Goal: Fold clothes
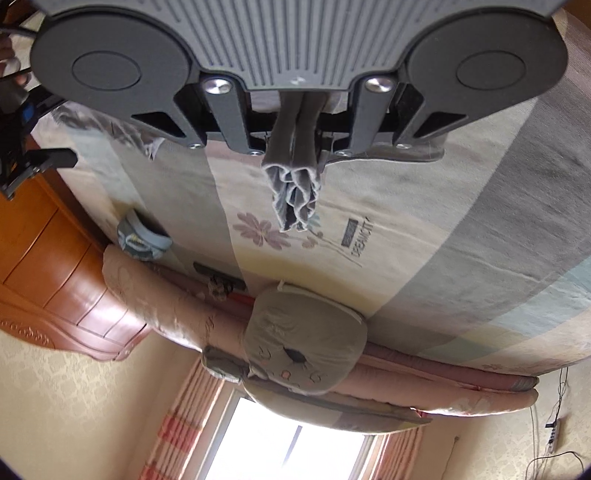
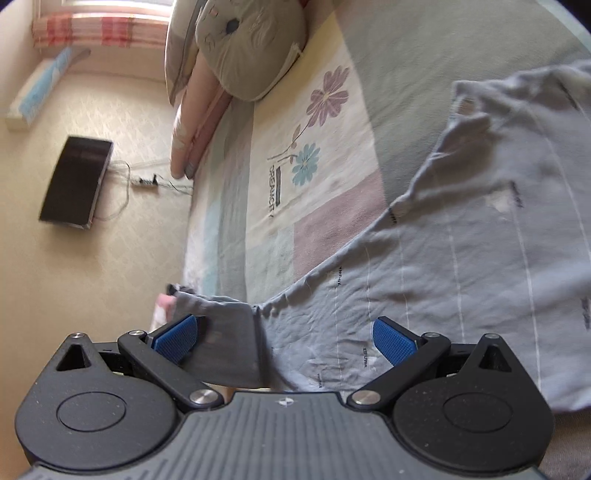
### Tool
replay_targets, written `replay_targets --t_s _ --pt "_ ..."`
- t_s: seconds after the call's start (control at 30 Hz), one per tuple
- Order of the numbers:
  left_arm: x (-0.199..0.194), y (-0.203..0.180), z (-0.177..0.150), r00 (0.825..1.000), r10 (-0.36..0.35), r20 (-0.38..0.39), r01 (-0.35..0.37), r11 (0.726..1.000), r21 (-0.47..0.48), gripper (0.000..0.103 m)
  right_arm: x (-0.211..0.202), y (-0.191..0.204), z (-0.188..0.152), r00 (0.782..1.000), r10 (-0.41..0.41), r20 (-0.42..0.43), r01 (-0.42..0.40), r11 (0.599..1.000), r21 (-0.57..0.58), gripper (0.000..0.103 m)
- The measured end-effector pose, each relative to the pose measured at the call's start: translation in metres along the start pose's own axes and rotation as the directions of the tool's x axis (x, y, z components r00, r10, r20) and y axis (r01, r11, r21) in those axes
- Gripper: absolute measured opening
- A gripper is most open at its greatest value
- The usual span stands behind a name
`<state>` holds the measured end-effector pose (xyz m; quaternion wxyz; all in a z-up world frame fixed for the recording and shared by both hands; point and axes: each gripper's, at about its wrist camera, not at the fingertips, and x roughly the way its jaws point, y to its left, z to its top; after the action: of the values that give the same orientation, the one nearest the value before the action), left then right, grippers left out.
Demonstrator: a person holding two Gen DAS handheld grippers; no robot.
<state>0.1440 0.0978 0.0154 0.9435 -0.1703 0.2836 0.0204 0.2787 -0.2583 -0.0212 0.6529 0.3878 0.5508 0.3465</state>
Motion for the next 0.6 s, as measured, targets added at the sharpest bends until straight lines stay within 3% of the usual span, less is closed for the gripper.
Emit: replay_targets --t_s 0.6 --pt "0.043 -0.024 -0.027 0.986 0.012 -0.166 -0.006 0.999 0.038 0.013 -0.023 -0.041 0.002 0.998 -0.02 0.051 0.016 0.997 0.078 0.103"
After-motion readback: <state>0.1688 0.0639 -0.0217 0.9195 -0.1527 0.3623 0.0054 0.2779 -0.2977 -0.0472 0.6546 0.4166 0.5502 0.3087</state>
